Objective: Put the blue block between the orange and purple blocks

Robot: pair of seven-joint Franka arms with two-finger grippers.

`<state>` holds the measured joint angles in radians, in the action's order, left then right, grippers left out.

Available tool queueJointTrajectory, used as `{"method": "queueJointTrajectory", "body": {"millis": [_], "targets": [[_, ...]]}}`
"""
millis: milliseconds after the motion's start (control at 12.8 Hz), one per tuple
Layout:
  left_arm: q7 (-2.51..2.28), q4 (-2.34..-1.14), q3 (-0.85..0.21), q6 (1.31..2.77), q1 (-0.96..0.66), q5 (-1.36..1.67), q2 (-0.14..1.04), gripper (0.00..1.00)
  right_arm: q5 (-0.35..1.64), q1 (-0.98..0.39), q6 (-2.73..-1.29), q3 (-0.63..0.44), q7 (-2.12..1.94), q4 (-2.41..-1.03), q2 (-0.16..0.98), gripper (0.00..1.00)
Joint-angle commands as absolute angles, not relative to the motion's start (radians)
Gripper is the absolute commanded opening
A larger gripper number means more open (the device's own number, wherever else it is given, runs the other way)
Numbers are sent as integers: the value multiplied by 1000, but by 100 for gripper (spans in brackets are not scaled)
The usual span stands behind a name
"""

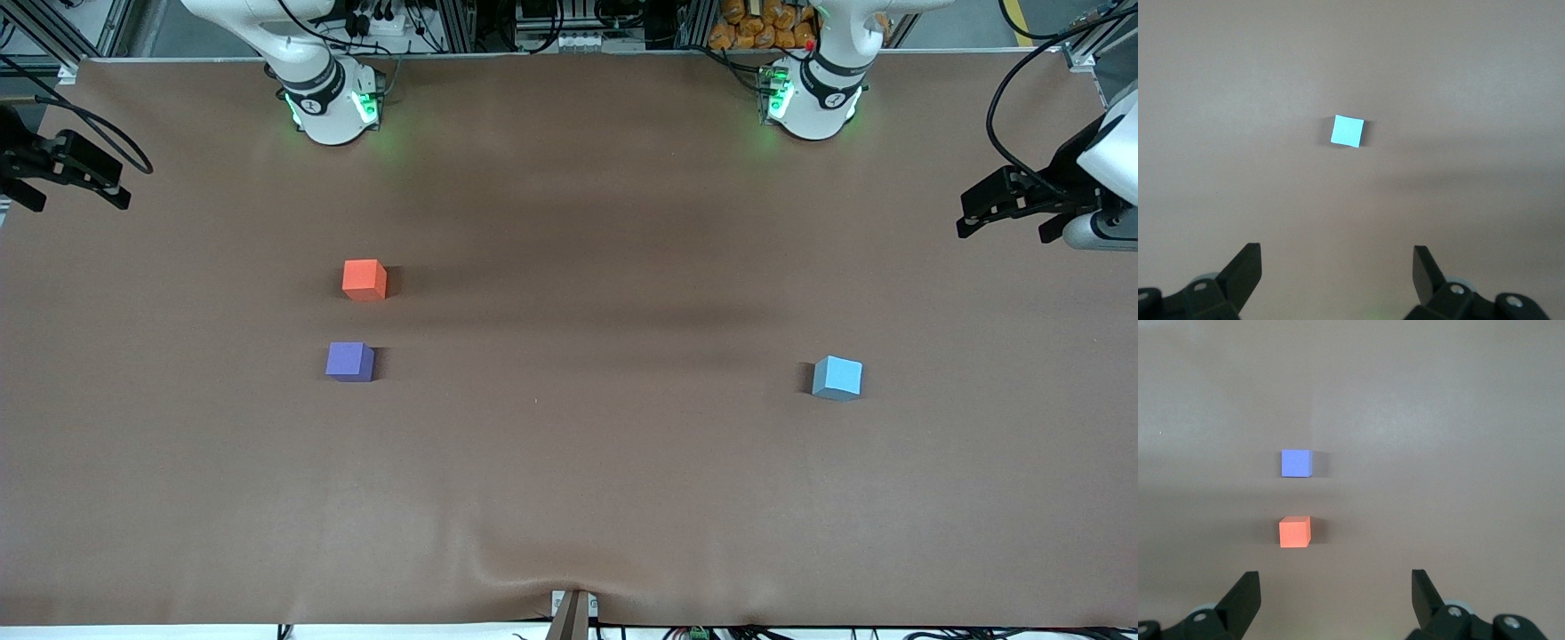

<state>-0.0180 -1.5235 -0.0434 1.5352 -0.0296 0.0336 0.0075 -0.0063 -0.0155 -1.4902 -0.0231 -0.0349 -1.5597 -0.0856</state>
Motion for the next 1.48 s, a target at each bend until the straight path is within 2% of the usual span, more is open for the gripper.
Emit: {"method": "queueJointTrajectory", "body": {"millis": [0,1172,1406], "targets": [[-3,-1517,-46,1522,-28,14,2,100,-17,6,-1486,-11,-52,-1555,-84,100],[-25,-1523,-45,1542,-23,-11,38,100,-15,11,-1488,-11,-52,-1555,-84,100],[-25,-1523,-43,1632,-21,-70,142,100,-15,11,-1488,-11,-52,-1555,-83,100]]}}
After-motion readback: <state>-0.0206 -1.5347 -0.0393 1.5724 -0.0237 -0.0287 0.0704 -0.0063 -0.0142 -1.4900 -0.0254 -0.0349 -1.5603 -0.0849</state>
